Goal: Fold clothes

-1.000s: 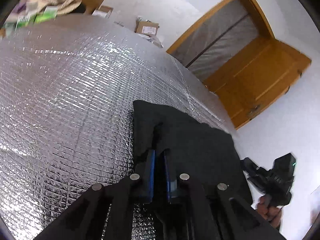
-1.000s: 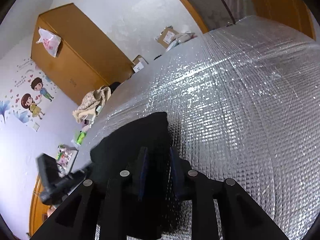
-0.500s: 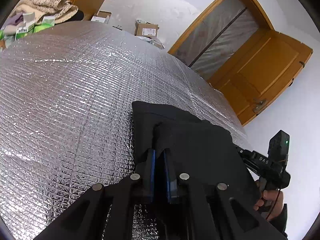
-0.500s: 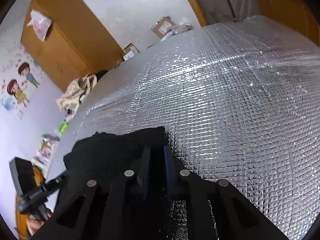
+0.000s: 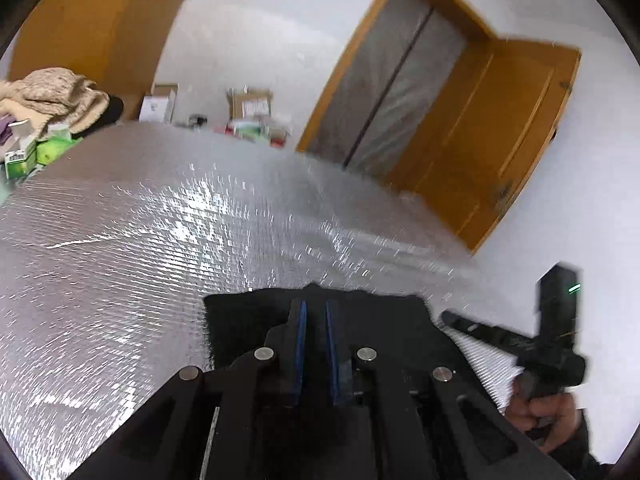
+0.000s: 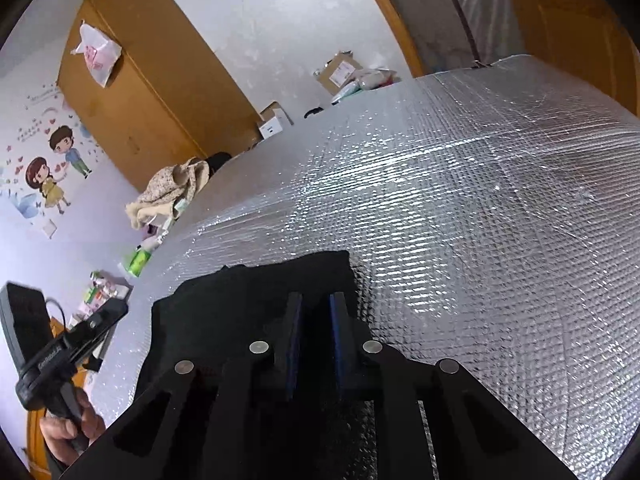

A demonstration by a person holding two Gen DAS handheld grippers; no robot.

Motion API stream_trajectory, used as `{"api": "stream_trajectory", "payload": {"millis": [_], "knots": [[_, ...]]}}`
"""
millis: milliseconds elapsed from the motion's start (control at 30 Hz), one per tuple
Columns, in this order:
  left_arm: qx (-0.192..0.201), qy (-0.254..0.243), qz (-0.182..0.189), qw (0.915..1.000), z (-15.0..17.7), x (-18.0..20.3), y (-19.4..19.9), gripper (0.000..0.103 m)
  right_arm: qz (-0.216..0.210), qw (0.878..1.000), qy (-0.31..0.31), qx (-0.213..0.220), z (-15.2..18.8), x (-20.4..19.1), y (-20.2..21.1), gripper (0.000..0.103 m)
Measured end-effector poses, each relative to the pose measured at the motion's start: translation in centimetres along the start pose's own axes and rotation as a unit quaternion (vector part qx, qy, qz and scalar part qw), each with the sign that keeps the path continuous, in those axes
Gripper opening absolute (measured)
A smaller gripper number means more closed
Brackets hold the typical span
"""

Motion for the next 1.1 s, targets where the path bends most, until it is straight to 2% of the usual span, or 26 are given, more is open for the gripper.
{"api": "stream_trajectory", "payload": {"millis": [67,100,233,333,500,633,733,800,933,1100], "knots": [[-0.042,0.023,-0.026,0.9985,0.6,-1.1,-2.3,0.008,0.000,1.000,0.002,-0.001,-0.2,-0.2,-0.4,0.014],[-0.048,0.036,-0.022,0.9980,0.8,-1.6,-3.0,0.004,0.003,1.000,0.004,-0.003,-0.3,-0.2,-0.8,0.014],[-0.037,0.040,-0.014,0.9984,0.8,-2.0,-3.3,0.002,0.019,0.999,0.001,-0.031,-0.2,0.9,-2.8,0.014],[-0.039,0.048,-0.005,0.9981,0.5,-2.1,-3.6,0.002,0.013,0.999,-0.007,-0.030,-0.2,1.5,-2.9,0.014],[-0.017,0.035,-0.006,0.9992,1.9,-0.9,-0.4,0.002,0.006,1.000,0.008,-0.018,0.8,0.4,-0.2,0.016],[0.006,0.015,0.008,0.9998,3.9,1.3,3.7,0.002,-0.014,0.999,0.030,-0.003,3.3,-0.7,3.5,0.016],[-0.013,-0.001,0.010,0.9999,6.4,1.9,3.7,0.002,-0.016,0.998,0.055,-0.006,5.5,-1.7,5.2,0.016],[-0.032,-0.001,0.006,0.9995,8.0,1.6,3.0,0.002,-0.001,0.997,0.074,-0.014,6.7,-1.9,5.0,0.016],[-0.023,0.009,0.001,0.9997,7.7,1.7,3.6,0.002,0.008,0.998,0.062,-0.022,7.2,-1.3,4.8,0.016],[-0.022,0.001,-0.007,0.9997,8.7,1.5,3.8,0.002,0.003,0.995,0.097,-0.007,7.3,-2.8,6.4,0.016]]}}
Point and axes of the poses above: each gripper's, at about its wrist camera, not at the fingertips, and y roughly against the way its jaws point, x to its right, z to its underside, the point moved 1 cm from there along -y, roughly the way its jaws point, and after that the axes turned 1 degree about y, right-handed, at the moved point
